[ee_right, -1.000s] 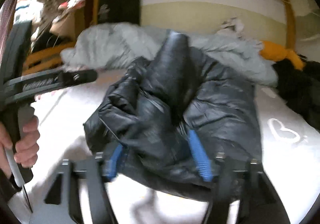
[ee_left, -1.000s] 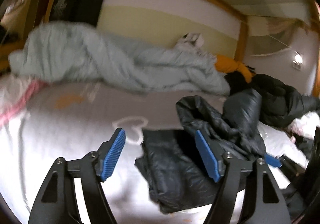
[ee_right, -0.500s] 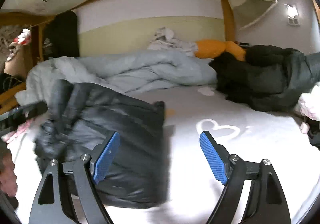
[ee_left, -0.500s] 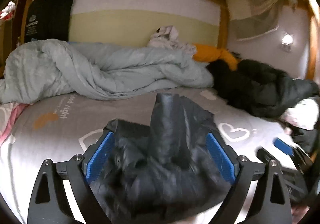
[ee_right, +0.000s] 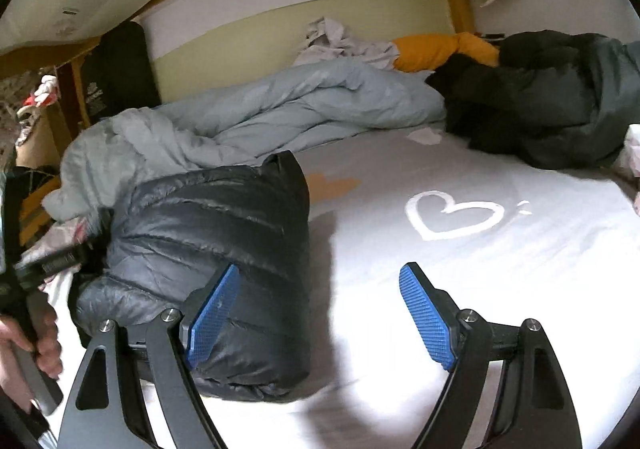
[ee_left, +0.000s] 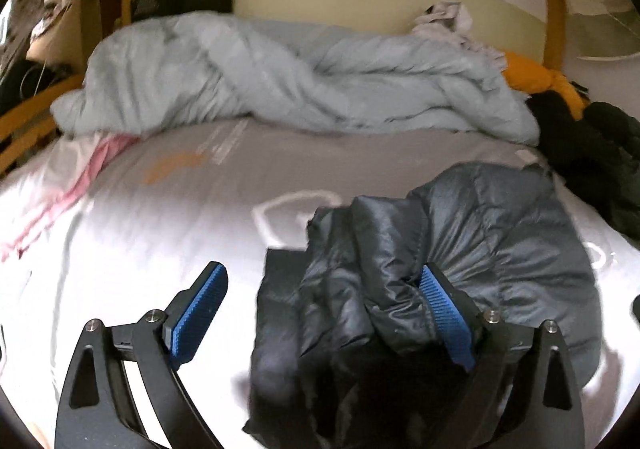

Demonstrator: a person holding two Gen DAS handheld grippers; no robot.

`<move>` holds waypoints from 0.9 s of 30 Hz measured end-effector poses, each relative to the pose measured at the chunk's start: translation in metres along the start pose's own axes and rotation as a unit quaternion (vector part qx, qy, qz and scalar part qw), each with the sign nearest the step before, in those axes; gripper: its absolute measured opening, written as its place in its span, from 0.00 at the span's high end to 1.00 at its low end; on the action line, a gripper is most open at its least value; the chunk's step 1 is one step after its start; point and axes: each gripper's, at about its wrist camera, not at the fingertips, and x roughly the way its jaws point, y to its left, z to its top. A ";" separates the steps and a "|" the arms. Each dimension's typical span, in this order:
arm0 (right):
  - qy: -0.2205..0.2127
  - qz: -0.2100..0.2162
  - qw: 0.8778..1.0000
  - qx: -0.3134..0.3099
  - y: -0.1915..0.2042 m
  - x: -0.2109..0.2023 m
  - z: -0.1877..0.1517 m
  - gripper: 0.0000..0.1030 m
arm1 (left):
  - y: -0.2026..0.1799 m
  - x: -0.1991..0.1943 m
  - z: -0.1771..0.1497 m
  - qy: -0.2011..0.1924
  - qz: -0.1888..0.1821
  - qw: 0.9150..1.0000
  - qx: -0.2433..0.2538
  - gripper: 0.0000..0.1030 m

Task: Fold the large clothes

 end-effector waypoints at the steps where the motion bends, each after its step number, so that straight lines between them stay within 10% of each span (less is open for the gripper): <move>1: -0.003 0.005 1.000 -0.003 0.002 -0.001 0.000 0.18 | 0.005 0.002 -0.006 0.002 0.005 1.000 -0.003 0.05; 8: 0.002 0.062 0.998 0.011 0.013 -0.001 0.001 0.18 | 0.025 0.026 -0.030 0.007 0.013 1.000 -0.003 0.01; 22: 0.101 0.024 0.993 -0.054 0.035 0.051 -0.037 0.18 | 0.048 0.056 -0.047 0.064 -0.069 0.993 -0.070 0.00; 27: 0.086 0.040 0.995 -0.041 0.030 0.042 -0.024 0.18 | 0.066 0.060 -0.050 0.082 -0.136 0.977 -0.142 0.00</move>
